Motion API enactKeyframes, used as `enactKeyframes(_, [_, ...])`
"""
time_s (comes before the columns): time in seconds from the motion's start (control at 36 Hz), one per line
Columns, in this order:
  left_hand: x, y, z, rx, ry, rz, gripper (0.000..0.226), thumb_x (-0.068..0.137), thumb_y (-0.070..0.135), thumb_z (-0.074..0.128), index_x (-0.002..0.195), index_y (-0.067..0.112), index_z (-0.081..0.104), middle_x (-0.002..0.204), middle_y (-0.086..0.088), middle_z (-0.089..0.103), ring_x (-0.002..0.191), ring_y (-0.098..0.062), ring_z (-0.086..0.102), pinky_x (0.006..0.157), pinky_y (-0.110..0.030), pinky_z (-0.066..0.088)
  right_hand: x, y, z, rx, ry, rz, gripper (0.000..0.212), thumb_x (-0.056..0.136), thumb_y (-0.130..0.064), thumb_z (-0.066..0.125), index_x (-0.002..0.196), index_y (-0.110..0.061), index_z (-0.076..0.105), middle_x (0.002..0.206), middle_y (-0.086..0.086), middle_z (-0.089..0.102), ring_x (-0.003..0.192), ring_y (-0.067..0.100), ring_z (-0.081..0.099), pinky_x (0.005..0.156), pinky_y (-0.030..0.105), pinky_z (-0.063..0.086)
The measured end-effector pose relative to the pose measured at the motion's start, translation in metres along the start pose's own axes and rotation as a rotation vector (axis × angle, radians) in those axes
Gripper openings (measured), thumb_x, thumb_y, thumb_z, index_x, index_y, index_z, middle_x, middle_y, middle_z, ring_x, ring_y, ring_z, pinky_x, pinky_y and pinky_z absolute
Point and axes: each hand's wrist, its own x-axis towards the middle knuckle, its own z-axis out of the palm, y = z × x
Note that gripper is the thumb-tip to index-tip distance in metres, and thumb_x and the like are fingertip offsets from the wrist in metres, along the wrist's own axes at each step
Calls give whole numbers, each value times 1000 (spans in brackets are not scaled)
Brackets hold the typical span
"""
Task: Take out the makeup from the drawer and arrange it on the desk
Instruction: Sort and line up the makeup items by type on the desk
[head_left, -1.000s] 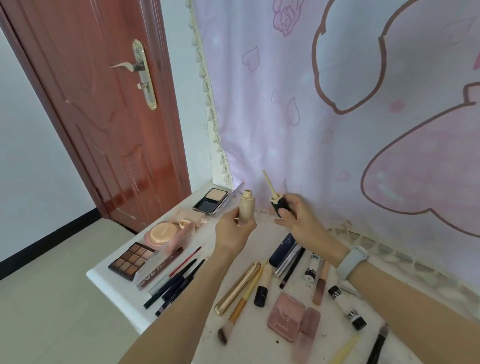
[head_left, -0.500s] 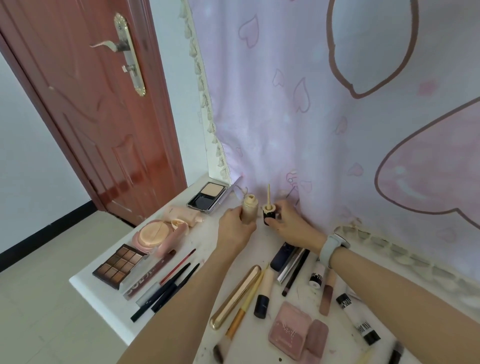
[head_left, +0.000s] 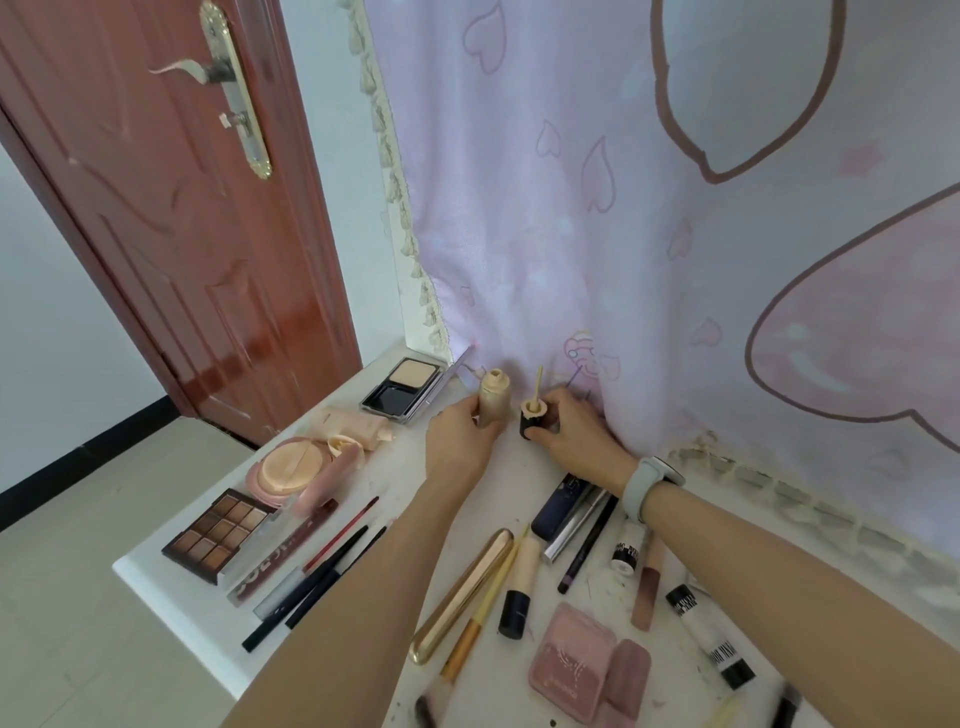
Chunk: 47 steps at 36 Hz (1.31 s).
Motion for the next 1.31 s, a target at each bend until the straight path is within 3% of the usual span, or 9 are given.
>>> enactKeyframes(0.08, [-4, -1, -1, 17, -3, 4, 15, 84, 24, 62, 81, 11, 57, 85, -4, 65, 88, -27, 60, 65, -30, 41, -4, -2, -2, 35, -30, 19, 32, 82, -18, 66, 110, -6, 54, 99, 9, 62, 92, 21, 59, 74, 24, 43])
enactKeyframes(0.19, [-18, 0, -8, 77, 41, 25, 34, 88, 26, 60, 116, 6, 59, 115, -10, 64, 106, -25, 57, 78, -26, 40, -16, -2, -10, 65, -79, 55, 49, 87, -21, 61, 131, -9, 42, 114, 6, 53, 107, 14, 50, 86, 20, 35])
enactKeyframes(0.33, [-51, 6, -28, 123, -12, 94, 44, 89, 22, 61, 131, 11, 52, 129, -4, 57, 114, -18, 54, 90, -23, 38, -45, -1, -16, -14, 1, -3, 43, 92, -17, 53, 133, -15, 42, 123, 0, 53, 114, 12, 47, 91, 20, 34])
enactKeyframes(0.5, [-106, -2, -58, 294, -188, 110, 41, 89, 36, 59, 126, 19, 56, 117, 3, 59, 90, -5, 50, 78, -17, 37, -87, -13, -13, 22, -9, -157, 29, 92, -13, 49, 119, -21, 55, 107, -11, 51, 101, 7, 50, 84, 14, 38])
enactKeyframes(0.67, [-143, -9, -68, 508, -255, 122, 41, 90, 37, 57, 127, 18, 55, 113, 1, 62, 103, -13, 56, 88, -27, 47, -110, -29, -10, 52, -40, -196, 24, 94, -10, 46, 112, -19, 60, 100, -14, 51, 97, 3, 47, 79, 8, 35])
enactKeyframes(0.83, [-146, -3, -66, 655, -239, 162, 24, 91, 28, 53, 109, 17, 65, 100, -1, 65, 93, -17, 58, 78, -32, 52, -123, -36, -8, 94, -26, -174, 23, 94, -8, 47, 108, -18, 62, 97, -12, 53, 91, 3, 49, 76, 6, 37])
enactKeyframes(1.06, [-141, -3, -79, 298, -140, 88, 17, 81, 18, 64, 97, 15, 66, 85, 4, 62, 68, -6, 53, 58, -14, 39, -136, -49, -12, 291, 40, -65, 20, 94, -11, 47, 103, -25, 60, 96, -7, 58, 85, 2, 53, 71, 2, 38])
enactKeyframes(1.19, [-147, 7, -86, -453, -120, -61, 19, 83, 10, 63, 100, 16, 62, 83, -3, 63, 63, -9, 58, 58, -18, 49, -146, -71, -16, 464, -67, 41, 14, 96, -20, 47, 101, -23, 59, 85, -8, 64, 70, 5, 55, 62, 8, 43])
enactKeyframes(1.31, [-158, 14, -82, -822, -145, -122, 20, 90, 7, 56, 108, 10, 63, 77, -3, 57, 67, -9, 57, 65, -22, 51, -159, -89, -16, 630, -201, 73, 13, 97, -25, 44, 97, -18, 56, 74, -3, 70, 57, 10, 56, 49, 14, 40])
